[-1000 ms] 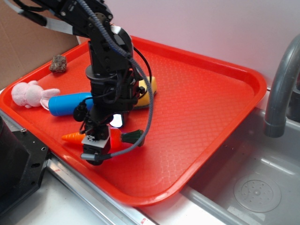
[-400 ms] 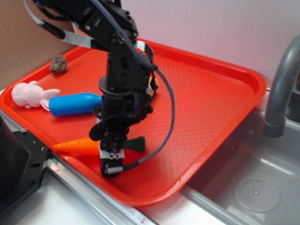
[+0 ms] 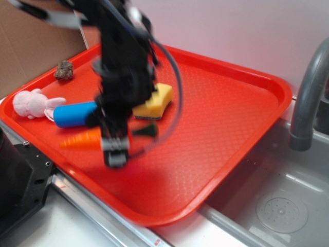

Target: Grab the carrot.

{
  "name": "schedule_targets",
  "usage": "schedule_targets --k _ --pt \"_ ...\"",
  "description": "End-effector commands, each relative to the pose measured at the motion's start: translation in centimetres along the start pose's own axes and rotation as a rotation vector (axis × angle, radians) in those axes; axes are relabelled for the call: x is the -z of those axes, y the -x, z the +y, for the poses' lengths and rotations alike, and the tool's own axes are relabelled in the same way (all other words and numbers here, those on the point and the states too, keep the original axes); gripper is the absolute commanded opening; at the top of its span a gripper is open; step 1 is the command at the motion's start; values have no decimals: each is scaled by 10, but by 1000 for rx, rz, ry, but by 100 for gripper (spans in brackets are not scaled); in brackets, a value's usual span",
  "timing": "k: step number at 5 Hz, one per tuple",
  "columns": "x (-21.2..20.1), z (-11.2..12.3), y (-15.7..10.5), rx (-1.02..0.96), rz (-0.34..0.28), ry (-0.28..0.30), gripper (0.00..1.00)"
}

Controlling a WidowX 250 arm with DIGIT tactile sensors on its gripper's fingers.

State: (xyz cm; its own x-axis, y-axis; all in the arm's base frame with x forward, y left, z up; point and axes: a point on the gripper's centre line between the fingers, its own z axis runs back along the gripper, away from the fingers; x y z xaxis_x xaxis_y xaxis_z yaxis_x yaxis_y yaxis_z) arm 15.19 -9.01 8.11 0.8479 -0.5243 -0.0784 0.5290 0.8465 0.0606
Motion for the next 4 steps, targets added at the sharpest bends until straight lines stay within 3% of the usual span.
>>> schedule_targets --k 1,2,3,4 --pt "-100 40 31 -376 -201 -119 0" --pt "-133 58 41 -531 -178 -82 0" --pt "-137 62 49 -714 -124 -101 0" --pt "-132 61 50 -719 -116 -91 0"
